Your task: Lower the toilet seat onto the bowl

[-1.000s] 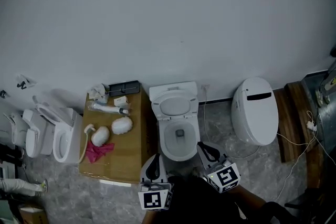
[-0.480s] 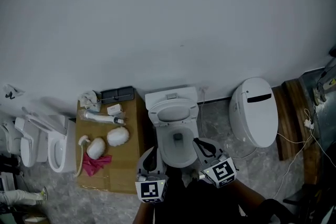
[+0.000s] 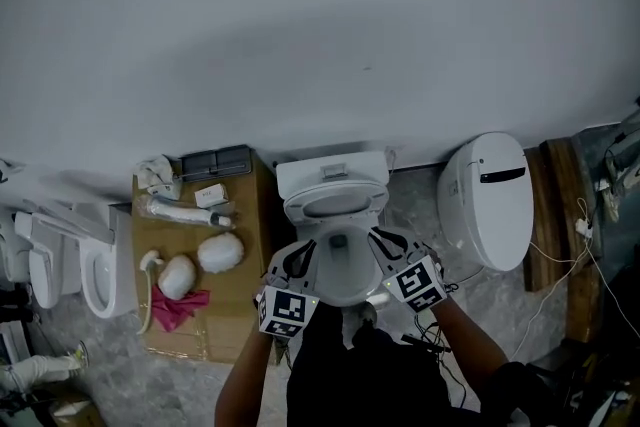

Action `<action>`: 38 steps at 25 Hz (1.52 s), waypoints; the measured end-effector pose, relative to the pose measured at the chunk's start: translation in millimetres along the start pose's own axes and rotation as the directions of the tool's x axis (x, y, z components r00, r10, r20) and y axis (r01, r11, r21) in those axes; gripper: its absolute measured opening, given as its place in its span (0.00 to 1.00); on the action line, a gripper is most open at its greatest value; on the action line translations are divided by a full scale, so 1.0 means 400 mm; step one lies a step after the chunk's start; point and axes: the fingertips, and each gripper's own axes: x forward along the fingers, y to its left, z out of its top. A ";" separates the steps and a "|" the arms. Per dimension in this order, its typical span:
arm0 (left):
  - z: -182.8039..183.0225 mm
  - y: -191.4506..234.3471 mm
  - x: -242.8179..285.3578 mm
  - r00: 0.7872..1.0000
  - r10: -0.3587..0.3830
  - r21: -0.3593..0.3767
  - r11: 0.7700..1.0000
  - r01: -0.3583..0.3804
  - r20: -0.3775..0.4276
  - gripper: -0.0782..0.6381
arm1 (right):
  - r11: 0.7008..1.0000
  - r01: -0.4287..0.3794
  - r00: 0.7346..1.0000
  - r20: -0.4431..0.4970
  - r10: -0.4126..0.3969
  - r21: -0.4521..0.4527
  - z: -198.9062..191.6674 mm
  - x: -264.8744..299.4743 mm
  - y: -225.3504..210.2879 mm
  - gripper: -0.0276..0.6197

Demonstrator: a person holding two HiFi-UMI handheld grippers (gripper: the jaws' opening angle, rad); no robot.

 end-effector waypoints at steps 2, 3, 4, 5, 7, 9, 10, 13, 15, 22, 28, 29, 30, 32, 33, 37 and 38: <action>-0.025 0.028 0.054 0.999 -0.031 0.024 0.999 0.032 -0.039 0.13 | 0.999 0.001 0.998 -0.064 -0.003 -0.037 -0.032 0.056 -0.033 0.09; -0.039 0.041 0.081 0.997 -0.045 0.037 0.998 0.047 -0.060 0.14 | 0.998 -0.002 0.996 -0.093 -0.003 -0.057 -0.047 0.084 -0.046 0.09; -0.053 0.052 0.108 0.995 -0.058 0.051 0.997 0.063 -0.083 0.16 | 0.997 -0.009 0.993 -0.121 0.000 -0.075 -0.061 0.111 -0.058 0.09; -0.067 0.063 0.135 0.992 -0.073 0.067 0.995 0.080 -0.106 0.20 | 0.996 -0.021 0.989 -0.148 0.007 -0.089 -0.074 0.137 -0.069 0.10; -0.099 0.080 0.188 0.982 -0.102 0.099 0.988 0.118 -0.157 0.24 | 0.992 -0.053 0.980 -0.199 0.030 -0.110 -0.099 0.189 -0.087 0.13; -0.133 0.097 0.242 0.970 -0.128 0.116 0.981 0.154 -0.205 0.25 | 0.987 -0.085 0.968 -0.245 0.049 -0.136 -0.119 0.239 -0.105 0.18; -0.150 0.105 0.268 0.964 -0.139 0.124 0.978 0.171 -0.228 0.25 | 0.984 -0.097 0.962 -0.267 0.054 -0.151 -0.129 0.264 -0.115 0.20; -0.196 0.128 0.330 0.944 -0.158 0.155 0.966 0.209 -0.290 0.27 | 0.972 -0.126 0.943 -0.327 0.055 -0.200 -0.160 0.332 -0.141 0.21; -0.217 0.142 0.360 0.935 -0.160 0.162 0.962 0.219 -0.316 0.28 | 0.961 -0.142 0.931 -0.362 0.047 -0.239 -0.183 0.368 -0.153 0.22; -0.233 0.151 0.414 0.931 -0.166 0.164 0.960 0.228 -0.325 0.28 | 0.937 -0.197 0.894 -0.445 0.052 -0.287 -0.265 0.447 -0.178 0.22; -0.249 0.151 0.427 0.924 -0.173 0.177 0.954 0.244 -0.340 0.28 | 0.916 -0.217 0.876 -0.481 0.030 -0.338 -0.302 0.477 -0.190 0.22; -0.252 0.152 0.428 0.923 -0.173 0.173 0.954 0.244 -0.343 0.28 | 0.913 -0.220 0.875 -0.484 0.029 -0.344 -0.303 0.478 -0.190 0.21; -0.255 0.153 0.429 0.922 -0.172 0.172 0.955 0.243 -0.345 0.28 | 0.909 -0.225 0.874 -0.485 0.029 -0.351 -0.304 0.477 -0.190 0.21; -0.259 0.154 0.433 0.920 -0.169 0.178 0.953 0.243 -0.353 0.28 | 0.900 -0.234 0.873 -0.486 0.028 -0.369 -0.304 0.474 -0.189 0.21; -0.262 0.153 0.435 0.919 -0.169 0.181 0.952 0.246 -0.357 0.28 | 0.895 -0.238 0.873 -0.487 0.027 -0.377 -0.305 0.471 -0.187 0.21; -0.283 0.143 0.443 0.911 -0.183 0.165 0.952 0.259 -0.371 0.28 | 0.887 -0.263 0.867 -0.496 0.045 -0.380 -0.310 0.459 -0.173 0.18; -0.290 0.139 0.445 0.907 -0.185 0.165 0.951 0.262 -0.378 0.28 | 0.885 -0.271 0.866 -0.497 0.052 -0.378 -0.312 0.455 -0.170 0.17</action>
